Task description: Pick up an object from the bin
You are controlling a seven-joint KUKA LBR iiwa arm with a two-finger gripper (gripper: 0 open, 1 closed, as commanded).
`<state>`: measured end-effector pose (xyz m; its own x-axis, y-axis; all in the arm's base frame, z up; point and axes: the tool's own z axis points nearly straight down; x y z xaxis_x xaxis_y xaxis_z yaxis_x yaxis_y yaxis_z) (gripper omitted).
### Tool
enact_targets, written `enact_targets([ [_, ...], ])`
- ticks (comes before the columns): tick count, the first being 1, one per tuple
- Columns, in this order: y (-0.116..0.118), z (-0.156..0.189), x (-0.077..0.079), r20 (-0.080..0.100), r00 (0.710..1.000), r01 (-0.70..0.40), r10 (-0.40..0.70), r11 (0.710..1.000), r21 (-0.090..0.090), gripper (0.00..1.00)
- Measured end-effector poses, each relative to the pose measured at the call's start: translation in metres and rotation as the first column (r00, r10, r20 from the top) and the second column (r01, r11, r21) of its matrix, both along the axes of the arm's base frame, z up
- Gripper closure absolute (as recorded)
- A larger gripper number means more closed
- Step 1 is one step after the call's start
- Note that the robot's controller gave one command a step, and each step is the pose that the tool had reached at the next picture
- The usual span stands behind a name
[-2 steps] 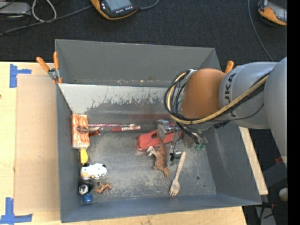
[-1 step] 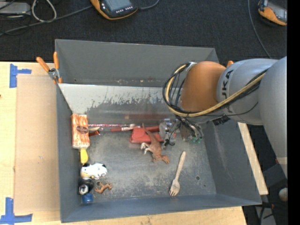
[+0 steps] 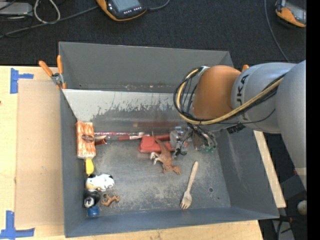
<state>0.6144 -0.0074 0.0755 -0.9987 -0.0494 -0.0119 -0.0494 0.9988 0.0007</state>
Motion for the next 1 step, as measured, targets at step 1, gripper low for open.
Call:
enact_targets([
  [1,0.0123,0.048,-0.0049,-0.015,0.998,-0.055,0.055,0.998,-0.002,1.0],
])
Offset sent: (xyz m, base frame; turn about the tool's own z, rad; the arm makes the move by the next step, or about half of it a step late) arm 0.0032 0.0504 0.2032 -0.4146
